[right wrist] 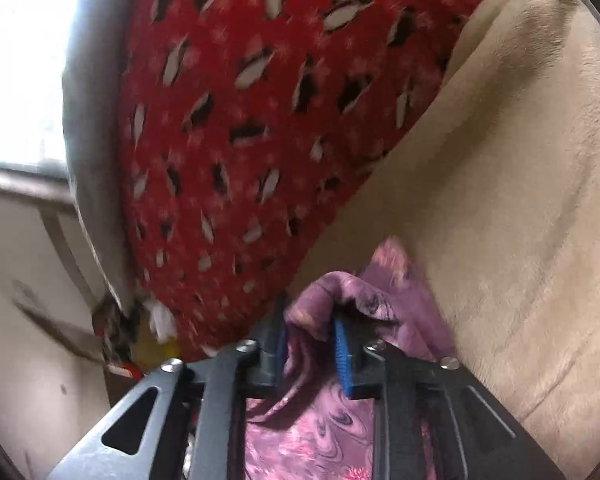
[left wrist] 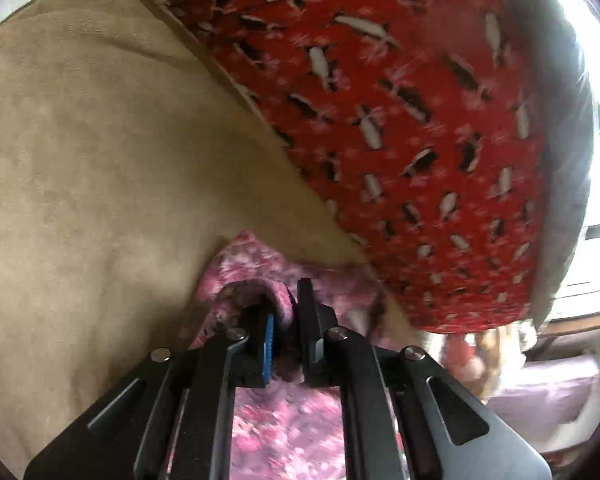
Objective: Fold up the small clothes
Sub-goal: 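Fold the held shirt edge over the body with both grippers, then open both grippers and release the folded shirt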
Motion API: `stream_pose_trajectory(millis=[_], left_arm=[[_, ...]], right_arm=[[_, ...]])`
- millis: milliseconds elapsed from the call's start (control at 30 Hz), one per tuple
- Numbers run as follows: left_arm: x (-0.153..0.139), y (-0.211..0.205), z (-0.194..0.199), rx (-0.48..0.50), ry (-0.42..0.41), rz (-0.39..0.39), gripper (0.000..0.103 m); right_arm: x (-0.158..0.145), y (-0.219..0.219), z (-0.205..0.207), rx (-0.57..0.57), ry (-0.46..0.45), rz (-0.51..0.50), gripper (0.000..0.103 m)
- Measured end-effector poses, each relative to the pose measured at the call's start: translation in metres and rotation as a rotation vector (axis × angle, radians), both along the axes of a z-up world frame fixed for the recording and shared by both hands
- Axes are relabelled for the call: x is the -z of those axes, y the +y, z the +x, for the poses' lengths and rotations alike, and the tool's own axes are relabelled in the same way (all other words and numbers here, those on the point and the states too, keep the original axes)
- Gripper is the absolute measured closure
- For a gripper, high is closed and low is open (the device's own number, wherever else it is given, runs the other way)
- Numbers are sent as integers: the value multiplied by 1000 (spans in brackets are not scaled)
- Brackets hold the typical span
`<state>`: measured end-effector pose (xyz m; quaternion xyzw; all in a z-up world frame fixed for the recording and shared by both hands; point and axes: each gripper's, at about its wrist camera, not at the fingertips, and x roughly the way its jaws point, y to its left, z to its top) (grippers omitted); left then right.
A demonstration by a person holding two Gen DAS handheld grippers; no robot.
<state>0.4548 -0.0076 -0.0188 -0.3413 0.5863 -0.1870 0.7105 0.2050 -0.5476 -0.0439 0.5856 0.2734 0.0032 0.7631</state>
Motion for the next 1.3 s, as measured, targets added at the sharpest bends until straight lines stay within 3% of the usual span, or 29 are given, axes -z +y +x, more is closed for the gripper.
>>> stream_pose_trajectory(millis=[67,133,200,233,433,567,633,700,800,867,933,1067,1100,1167,1267,1300], left_arm=[[-3,9,0,-17,3,-15,88],[-3,21,0,-48,13,-42,83],[-3,36,-2,-110,11,-22,62],[-3,40,-3,-118,8,-9,61],[14,18,-25,88,-4,106,58],[28,-10,-33,163,-3,206,56],[24,-21,-33,169,-50,262,58],[18,-29,-33,174,-113,306,81],[25,-37,-28,179,-143,426,94],[40,-41,-25,184,-132,534,99],[40,-36,-29,168,-142,520,99],[13,-24,-61,157,-192,474,99],[5,-24,-76,163,-218,466,99],[-6,-26,-109,193,-262,435,96],[1,-38,-151,225,-261,402,84],[9,-44,-158,241,-242,422,84]], right_arm=[[-1,-8,-7,51,-6,7,62],[-4,-14,-18,79,-22,-6,61],[-5,-16,-27,79,-4,-46,60],[-5,-16,-29,70,10,-63,60],[-7,1,-21,-37,126,-259,59],[-4,17,1,-70,182,-360,56],[-3,22,8,-88,192,-398,60],[-9,27,15,-138,153,-421,99],[-26,22,8,-81,55,-503,99],[-9,9,11,-54,147,-482,98],[27,2,20,-138,306,-395,99],[-1,2,-23,-50,156,-375,81],[-5,4,-39,-69,133,-367,72],[-6,14,-67,-97,146,-388,64],[8,31,-98,-137,156,-372,64],[11,38,-99,-145,169,-377,76]])
